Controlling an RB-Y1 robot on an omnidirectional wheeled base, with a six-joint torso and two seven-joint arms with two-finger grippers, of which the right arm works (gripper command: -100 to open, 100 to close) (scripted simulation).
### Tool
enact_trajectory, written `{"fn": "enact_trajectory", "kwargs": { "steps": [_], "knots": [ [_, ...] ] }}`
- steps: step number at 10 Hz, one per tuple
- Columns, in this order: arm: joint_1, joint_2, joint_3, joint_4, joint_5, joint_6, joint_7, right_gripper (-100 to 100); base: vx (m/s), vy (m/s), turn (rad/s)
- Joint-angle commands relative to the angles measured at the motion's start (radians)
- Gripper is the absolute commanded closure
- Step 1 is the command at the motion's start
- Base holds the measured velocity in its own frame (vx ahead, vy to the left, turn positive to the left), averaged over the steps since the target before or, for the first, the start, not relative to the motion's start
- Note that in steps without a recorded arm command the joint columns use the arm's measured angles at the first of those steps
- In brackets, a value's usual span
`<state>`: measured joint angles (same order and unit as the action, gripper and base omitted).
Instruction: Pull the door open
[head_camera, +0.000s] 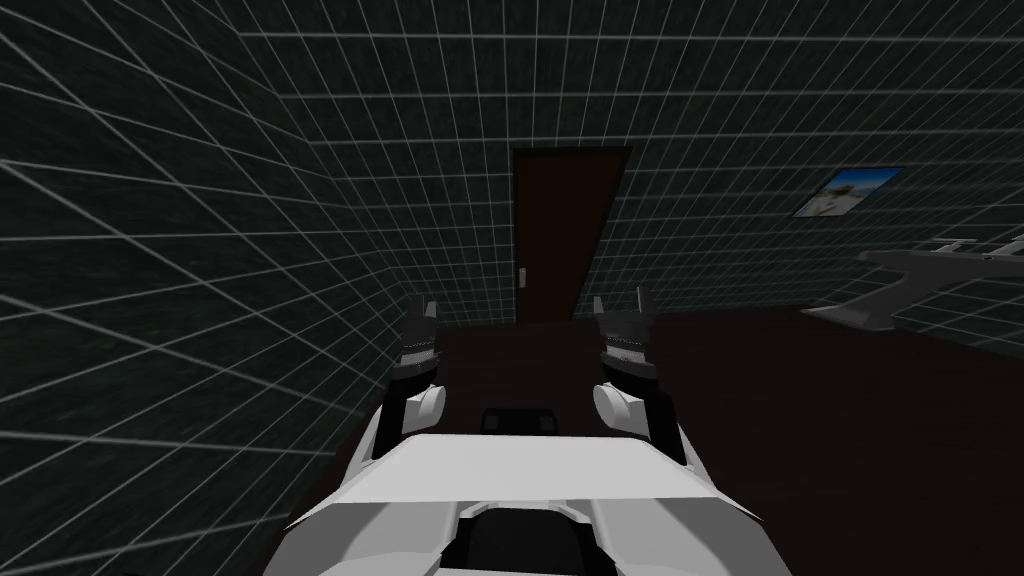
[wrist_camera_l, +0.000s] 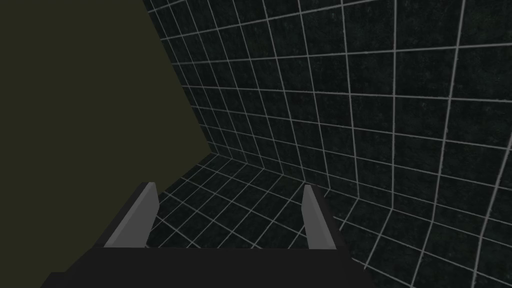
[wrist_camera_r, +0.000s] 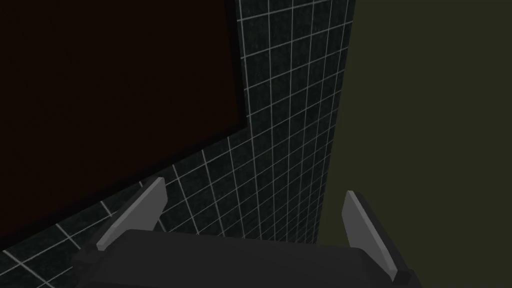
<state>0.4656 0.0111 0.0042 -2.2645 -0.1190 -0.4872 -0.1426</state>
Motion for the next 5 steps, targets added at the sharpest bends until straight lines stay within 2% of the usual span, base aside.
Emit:
{"fn": "enact_trajectory", "kwargs": {
  "steps": [1,5],
  "knots": [
    [-0.016,-0.012,0.014,0.024,-0.015,0.000,-0.025,-100,0.107,0.027,-0.057],
    [-0.055,-0.037,0.048,0.083,-0.052,0.001,-0.084,-100,0.158,0.018,-0.031]
  ]
}}
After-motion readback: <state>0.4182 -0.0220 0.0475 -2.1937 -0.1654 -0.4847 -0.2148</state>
